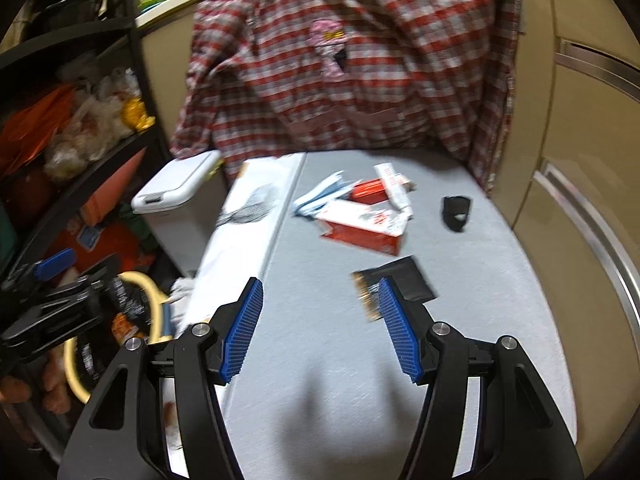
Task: Collect trash
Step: 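Reach the right tool to the black foil pouch and close on it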
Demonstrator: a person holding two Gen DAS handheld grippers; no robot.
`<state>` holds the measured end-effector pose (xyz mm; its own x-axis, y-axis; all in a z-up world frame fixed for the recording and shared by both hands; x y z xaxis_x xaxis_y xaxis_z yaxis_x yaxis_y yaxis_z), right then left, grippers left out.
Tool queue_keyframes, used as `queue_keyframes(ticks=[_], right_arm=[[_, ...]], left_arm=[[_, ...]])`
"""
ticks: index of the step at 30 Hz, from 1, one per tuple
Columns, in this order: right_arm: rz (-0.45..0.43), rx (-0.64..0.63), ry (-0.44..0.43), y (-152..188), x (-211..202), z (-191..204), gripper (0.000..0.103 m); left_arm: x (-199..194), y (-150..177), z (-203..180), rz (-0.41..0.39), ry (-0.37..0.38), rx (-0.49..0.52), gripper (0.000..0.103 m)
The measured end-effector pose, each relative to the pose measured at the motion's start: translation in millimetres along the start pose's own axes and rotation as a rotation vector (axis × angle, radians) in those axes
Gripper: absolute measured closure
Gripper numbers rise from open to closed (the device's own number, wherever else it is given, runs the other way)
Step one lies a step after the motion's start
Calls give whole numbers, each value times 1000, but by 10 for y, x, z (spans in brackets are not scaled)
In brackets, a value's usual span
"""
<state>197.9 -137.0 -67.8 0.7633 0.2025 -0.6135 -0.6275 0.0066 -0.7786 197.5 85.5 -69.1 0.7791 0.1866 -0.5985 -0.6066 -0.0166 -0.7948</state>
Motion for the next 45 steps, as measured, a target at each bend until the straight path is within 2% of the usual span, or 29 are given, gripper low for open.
queue_keyframes(ticks=[3, 7, 12, 16, 27, 30, 32, 33, 34, 35, 37, 38, 45], right_arm=[[-2, 23, 37, 43, 145, -286, 43], [50, 79, 64, 171, 406, -626, 42], [95, 148, 71, 238, 665, -825, 42], [126, 194, 64, 295, 836, -859, 42], [230, 42, 77, 402, 1401, -659, 43], [241, -18, 105, 391, 1486, -610, 42], [241, -62, 110, 380, 1508, -561, 45], [244, -72, 103, 377, 1514, -533, 52], [249, -80, 91, 373, 1517, -512, 63], [252, -93, 74, 374, 1520, -475, 70], [250, -136, 50, 394, 1511, -359, 98], [250, -147, 53, 398, 1514, -337, 103], [230, -91, 33, 375, 1410, -399, 103]], left_arm=[[6, -49, -32, -2, -7, 5, 15], [60, -151, -99, -4, -12, -13, 15], [182, -307, -328, -22, -12, -11, 15], [285, -313, -441, -23, 9, -26, 15], [538, -196, -239, 23, 2, -57, 15], [569, -182, -194, 32, 5, -60, 15], [580, -186, -175, 35, 9, -66, 15], [583, -187, -168, 35, 10, -68, 15], [584, -192, -165, 35, 11, -70, 15], [586, -196, -166, 34, 13, -73, 15], [586, -190, -180, 35, 16, -73, 15], [586, -190, -188, 35, 16, -71, 15], [553, -202, -197, 28, 21, -69, 15]])
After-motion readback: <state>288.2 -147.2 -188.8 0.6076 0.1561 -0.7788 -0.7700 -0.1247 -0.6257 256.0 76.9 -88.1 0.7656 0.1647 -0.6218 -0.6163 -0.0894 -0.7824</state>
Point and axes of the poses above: each gripper's, at about its wrist camera, not at the fingertips, and x roughly the way its jaws point, z to its left, y to its underside, the point moved 7 cm from there along x, roughly the way its jaws point, and after that the axes turned 5 degrees about -y, right-handed, at the moved point
